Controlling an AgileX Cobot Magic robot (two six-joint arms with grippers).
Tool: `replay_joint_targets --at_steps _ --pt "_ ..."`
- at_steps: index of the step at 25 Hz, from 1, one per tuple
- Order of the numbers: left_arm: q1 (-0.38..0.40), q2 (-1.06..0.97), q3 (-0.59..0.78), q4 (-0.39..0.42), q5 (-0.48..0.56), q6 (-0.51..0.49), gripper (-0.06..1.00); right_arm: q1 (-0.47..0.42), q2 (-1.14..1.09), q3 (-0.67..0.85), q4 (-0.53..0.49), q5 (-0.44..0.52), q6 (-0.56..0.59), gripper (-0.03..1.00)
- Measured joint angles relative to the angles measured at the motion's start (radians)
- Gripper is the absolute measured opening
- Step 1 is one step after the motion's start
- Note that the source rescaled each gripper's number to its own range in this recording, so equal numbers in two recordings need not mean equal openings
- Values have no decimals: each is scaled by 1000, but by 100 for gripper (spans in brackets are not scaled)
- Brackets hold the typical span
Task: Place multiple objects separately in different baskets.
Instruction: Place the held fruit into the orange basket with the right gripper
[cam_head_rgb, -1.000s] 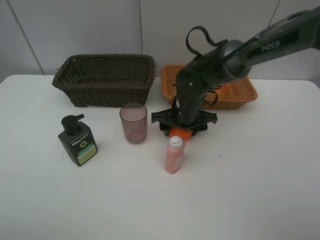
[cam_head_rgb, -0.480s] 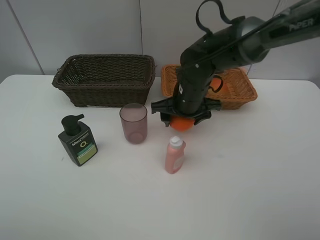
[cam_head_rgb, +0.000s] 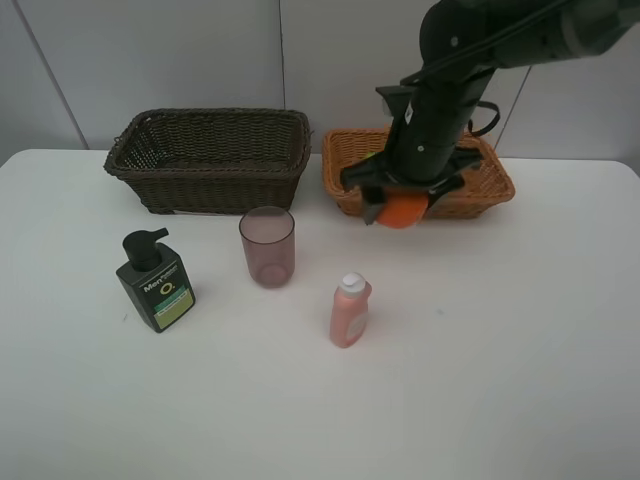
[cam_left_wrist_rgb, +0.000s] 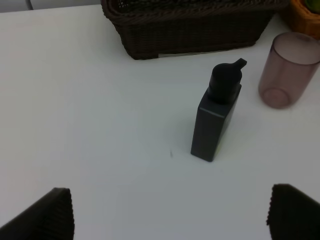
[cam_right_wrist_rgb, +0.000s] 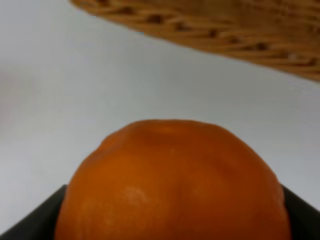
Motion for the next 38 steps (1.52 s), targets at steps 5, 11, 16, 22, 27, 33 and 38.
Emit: replay_joint_targets --at_steps 5,11,16,22,27,33,38 --pt "0 0 0 0 0 0 100 -89 0 -84 6 -4 -75 62" --pt "0 0 0 0 0 0 100 -169 9 -97 7 -187 -84 62" --pt "0 0 0 0 0 0 100 -212 53 -97 5 -299 -84 62" --pt "0 0 0 0 0 0 100 -256 127 -97 -22 -476 -87 62" --pt "0 0 0 0 0 0 100 -296 182 -97 -38 -624 -87 62" --pt "0 0 0 0 0 0 100 -307 230 -97 -39 -753 -87 62" --pt "0 0 0 0 0 0 100 -307 257 -97 -39 -761 -87 62"
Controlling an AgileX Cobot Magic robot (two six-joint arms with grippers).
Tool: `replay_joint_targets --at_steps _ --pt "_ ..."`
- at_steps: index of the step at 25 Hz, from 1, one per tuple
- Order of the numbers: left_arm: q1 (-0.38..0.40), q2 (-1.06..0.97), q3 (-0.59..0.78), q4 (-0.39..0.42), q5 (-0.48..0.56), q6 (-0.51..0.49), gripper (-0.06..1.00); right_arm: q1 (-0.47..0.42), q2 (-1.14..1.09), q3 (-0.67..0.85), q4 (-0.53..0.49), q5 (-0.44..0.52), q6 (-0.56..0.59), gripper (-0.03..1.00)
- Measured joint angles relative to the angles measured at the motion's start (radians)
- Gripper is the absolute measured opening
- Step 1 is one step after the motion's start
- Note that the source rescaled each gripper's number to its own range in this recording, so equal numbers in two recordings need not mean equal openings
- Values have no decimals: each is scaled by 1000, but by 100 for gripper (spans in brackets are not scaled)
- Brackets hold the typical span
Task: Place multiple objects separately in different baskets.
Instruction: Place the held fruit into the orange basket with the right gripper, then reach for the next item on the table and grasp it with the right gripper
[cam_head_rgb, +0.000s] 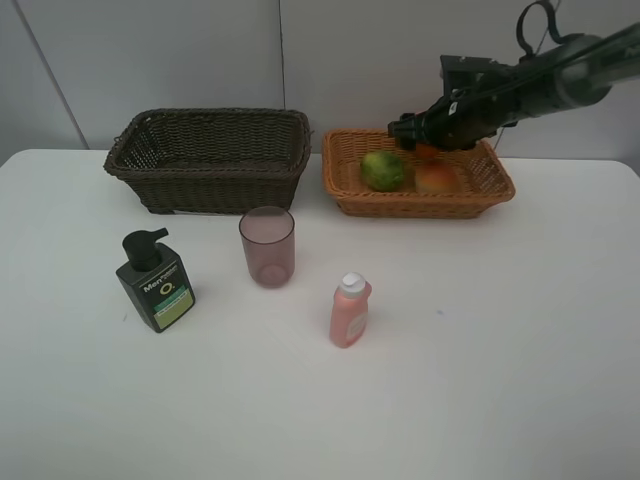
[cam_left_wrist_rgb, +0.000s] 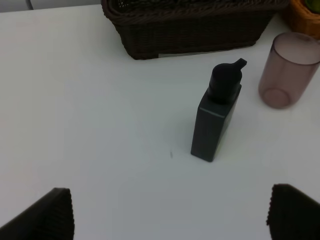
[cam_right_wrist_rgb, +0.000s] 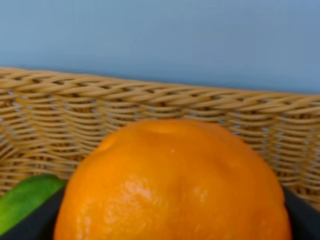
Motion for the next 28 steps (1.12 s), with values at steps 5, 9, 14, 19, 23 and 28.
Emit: replay_joint_targets --at_steps 5,9,14,19,23,28 --pt "0 0 0 0 0 0 100 0 0 0 0 -1 0 69" --pt "0 0 0 0 0 0 100 0 -4 0 0 12 0 94" --pt "0 0 0 0 0 0 100 1 -72 0 0 75 0 98" --pt "0 0 0 0 0 0 100 29 -152 0 0 231 0 98" --pt "0 0 0 0 0 0 100 71 -203 7 8 408 0 98" --pt "0 0 0 0 0 0 100 128 -275 70 58 571 0 98"
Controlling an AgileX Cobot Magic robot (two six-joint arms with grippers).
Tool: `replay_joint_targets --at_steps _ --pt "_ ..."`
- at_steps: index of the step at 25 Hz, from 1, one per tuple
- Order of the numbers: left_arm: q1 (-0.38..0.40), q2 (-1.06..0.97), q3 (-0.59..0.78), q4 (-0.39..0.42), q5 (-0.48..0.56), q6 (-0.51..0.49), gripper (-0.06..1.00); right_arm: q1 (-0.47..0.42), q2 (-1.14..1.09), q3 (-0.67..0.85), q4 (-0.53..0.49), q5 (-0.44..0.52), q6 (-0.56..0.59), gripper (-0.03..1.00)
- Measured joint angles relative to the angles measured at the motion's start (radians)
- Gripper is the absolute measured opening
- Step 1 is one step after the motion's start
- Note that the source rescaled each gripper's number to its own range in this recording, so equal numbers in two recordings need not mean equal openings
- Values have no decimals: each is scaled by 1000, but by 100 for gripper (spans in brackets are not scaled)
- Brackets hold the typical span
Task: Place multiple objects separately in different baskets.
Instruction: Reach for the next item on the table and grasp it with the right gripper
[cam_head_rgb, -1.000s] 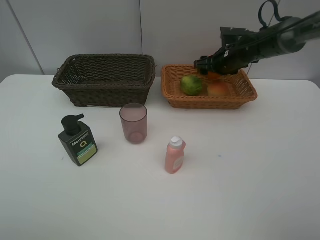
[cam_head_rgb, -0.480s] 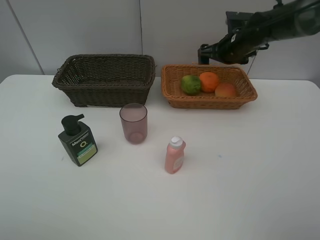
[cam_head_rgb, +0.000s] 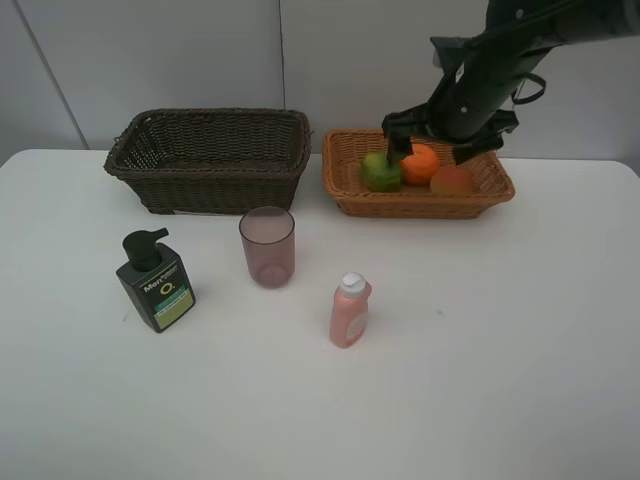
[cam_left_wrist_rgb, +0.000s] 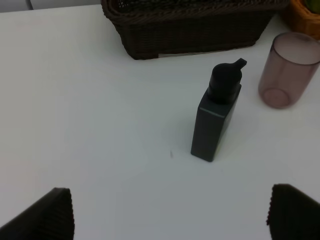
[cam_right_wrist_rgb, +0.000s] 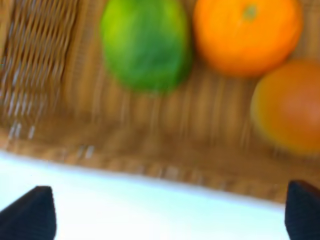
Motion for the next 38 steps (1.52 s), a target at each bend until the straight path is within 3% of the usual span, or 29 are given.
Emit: replay_joint_targets --at_steps 12,17,26,34,38 --pt "0 0 0 0 0 0 100 134 -194 163 20 146 83 98" --pt "0 0 0 0 0 0 100 207 -195 167 20 212 198 98" --pt "0 0 0 0 0 0 100 273 -194 169 73 223 248 98" --pt "0 0 0 0 0 0 100 291 -194 169 48 237 511 98" --pt "0 0 0 0 0 0 100 310 -188 169 23 231 588 98"
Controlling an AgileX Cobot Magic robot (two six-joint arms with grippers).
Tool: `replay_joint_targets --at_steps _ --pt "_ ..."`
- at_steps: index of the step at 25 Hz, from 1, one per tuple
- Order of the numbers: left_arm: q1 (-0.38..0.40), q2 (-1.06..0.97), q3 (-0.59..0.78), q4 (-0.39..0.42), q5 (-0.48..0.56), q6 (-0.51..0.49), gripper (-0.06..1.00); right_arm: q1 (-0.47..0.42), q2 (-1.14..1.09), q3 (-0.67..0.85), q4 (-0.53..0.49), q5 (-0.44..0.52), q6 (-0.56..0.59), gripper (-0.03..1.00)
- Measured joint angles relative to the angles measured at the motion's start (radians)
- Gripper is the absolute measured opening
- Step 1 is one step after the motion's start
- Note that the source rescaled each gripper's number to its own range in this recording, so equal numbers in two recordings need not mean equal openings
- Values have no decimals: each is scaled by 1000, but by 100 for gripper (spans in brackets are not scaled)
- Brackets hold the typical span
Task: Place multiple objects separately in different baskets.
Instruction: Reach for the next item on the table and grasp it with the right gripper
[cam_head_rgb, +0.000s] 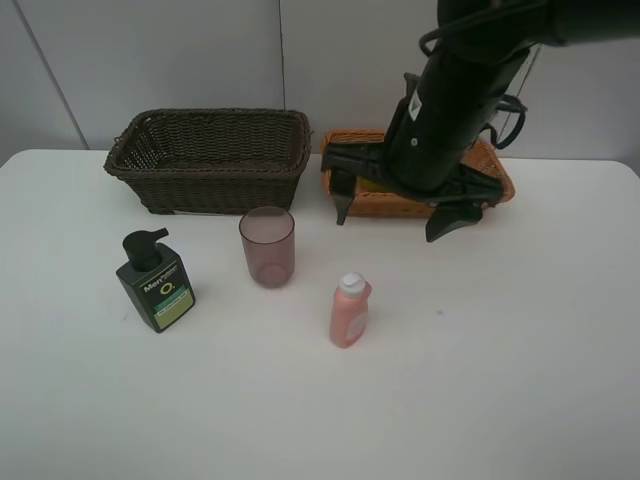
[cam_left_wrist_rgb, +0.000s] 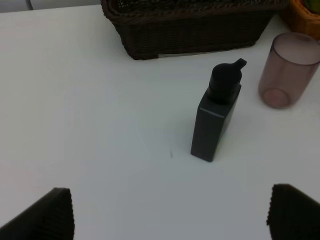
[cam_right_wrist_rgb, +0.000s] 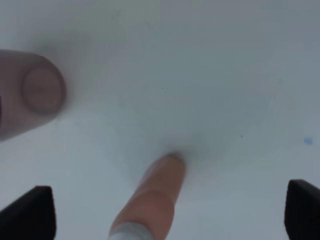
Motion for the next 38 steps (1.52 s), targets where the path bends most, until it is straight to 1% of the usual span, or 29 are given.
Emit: replay_joint_targets --at_steps 7,12,14,19,24,32,38 --pt "0 0 0 0 0 0 100 51 66 0 2 12 74 98" --pt "0 0 0 0 0 0 100 85 90 0 39 19 123 98" --pt "0 0 0 0 0 0 100 95 102 0 38 23 138 98" --pt "0 0 0 0 0 0 100 118 137 0 45 0 189 98" --pt "0 0 0 0 0 0 100 120 176 0 46 -17 212 98" --pt "0 0 0 0 0 0 100 120 227 0 48 -21 216 98" --pt "0 0 0 0 0 0 100 119 264 0 30 -52 217 98"
